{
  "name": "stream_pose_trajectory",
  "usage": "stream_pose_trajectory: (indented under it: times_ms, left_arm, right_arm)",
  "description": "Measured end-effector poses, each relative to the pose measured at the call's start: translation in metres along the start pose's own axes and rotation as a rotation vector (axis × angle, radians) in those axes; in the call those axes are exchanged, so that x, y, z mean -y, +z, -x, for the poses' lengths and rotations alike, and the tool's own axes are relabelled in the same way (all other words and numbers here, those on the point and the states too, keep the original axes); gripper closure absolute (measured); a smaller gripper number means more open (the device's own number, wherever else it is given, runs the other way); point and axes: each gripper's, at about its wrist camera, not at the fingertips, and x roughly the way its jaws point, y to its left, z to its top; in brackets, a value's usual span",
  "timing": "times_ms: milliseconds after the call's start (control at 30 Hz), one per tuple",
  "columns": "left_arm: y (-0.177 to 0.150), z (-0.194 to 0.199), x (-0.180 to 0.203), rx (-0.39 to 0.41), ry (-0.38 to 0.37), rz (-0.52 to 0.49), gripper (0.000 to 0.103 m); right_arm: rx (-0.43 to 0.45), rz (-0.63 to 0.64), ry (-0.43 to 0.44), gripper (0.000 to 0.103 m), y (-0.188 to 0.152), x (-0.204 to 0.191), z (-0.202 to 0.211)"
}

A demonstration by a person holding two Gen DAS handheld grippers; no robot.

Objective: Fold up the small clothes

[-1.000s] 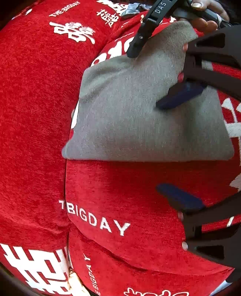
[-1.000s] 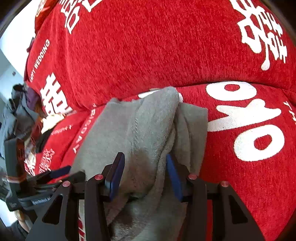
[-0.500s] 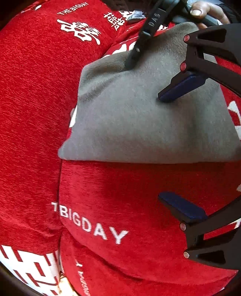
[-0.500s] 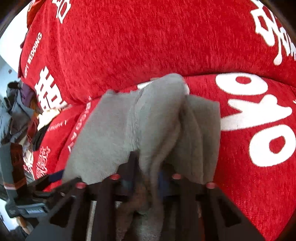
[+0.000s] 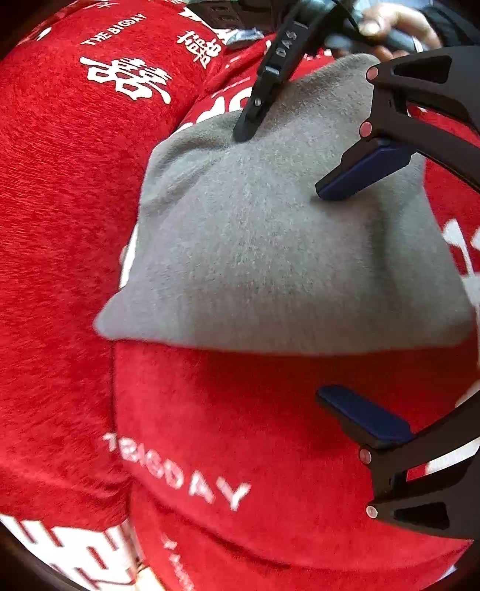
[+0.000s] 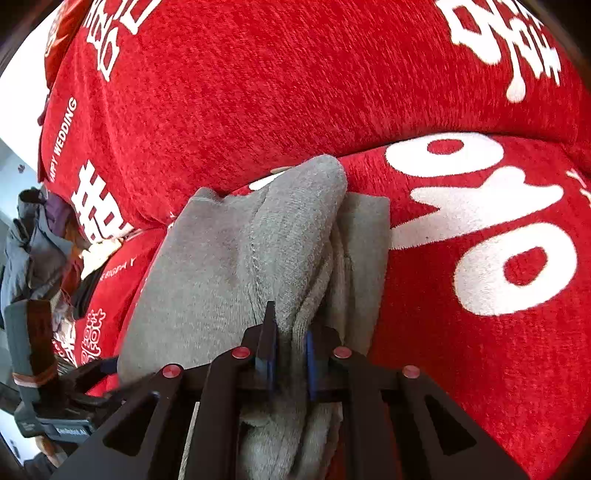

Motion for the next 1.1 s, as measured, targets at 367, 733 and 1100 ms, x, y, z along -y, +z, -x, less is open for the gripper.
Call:
stream_pose_trajectory:
  times_ms: [367, 733, 1100]
  left_arm:
    - [-0.045, 0.039, 0.073, 0.106, -0.005, -0.234, 0.002]
    - [-0.050, -0.003, 0.154, 0.069, -0.065, -0.511, 0.076]
    - [-0.050, -0.017, 0.178, 0.081, -0.077, -0.607, 0.085]
  right_arm:
    - [0.081, -0.023, 0.048, 0.039, -0.007, -0.008, 0.053]
    - [-0.107, 0.027, 0.104, 0.089, 0.067, 0.010, -0.042]
    - [-0.043, 0.057, 0.082, 0.092, 0.070, 0.037, -0.050]
